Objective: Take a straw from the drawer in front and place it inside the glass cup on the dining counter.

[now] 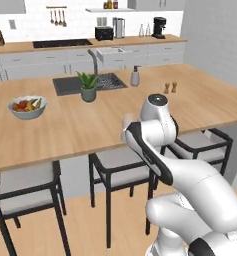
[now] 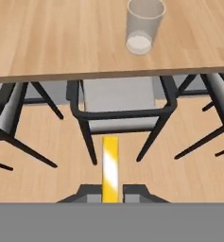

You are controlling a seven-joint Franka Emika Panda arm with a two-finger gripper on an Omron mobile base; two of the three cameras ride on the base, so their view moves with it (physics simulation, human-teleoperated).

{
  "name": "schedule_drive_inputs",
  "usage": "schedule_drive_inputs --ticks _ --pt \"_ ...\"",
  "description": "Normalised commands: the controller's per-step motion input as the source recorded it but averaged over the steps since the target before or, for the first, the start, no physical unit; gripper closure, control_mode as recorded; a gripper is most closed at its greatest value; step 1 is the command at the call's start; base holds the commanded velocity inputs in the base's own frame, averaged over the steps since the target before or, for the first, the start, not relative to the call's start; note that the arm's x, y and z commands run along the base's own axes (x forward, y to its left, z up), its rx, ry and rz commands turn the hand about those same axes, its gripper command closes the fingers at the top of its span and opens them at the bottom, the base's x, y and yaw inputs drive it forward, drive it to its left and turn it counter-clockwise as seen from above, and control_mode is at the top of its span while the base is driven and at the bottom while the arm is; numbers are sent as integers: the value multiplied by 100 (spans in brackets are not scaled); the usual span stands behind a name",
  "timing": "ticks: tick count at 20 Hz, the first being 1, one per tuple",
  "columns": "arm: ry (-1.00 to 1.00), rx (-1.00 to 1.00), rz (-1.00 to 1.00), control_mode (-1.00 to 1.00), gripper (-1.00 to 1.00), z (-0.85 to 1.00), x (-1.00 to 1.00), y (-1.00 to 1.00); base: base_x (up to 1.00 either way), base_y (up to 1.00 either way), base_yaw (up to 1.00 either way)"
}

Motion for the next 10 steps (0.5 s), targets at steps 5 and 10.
schedule_drive_inputs --ticks 5,10 --pt "0 0 0 100 100 0 0 0 70 20 1" --pt "0 0 0 100 100 0 0 0 100 18 0"
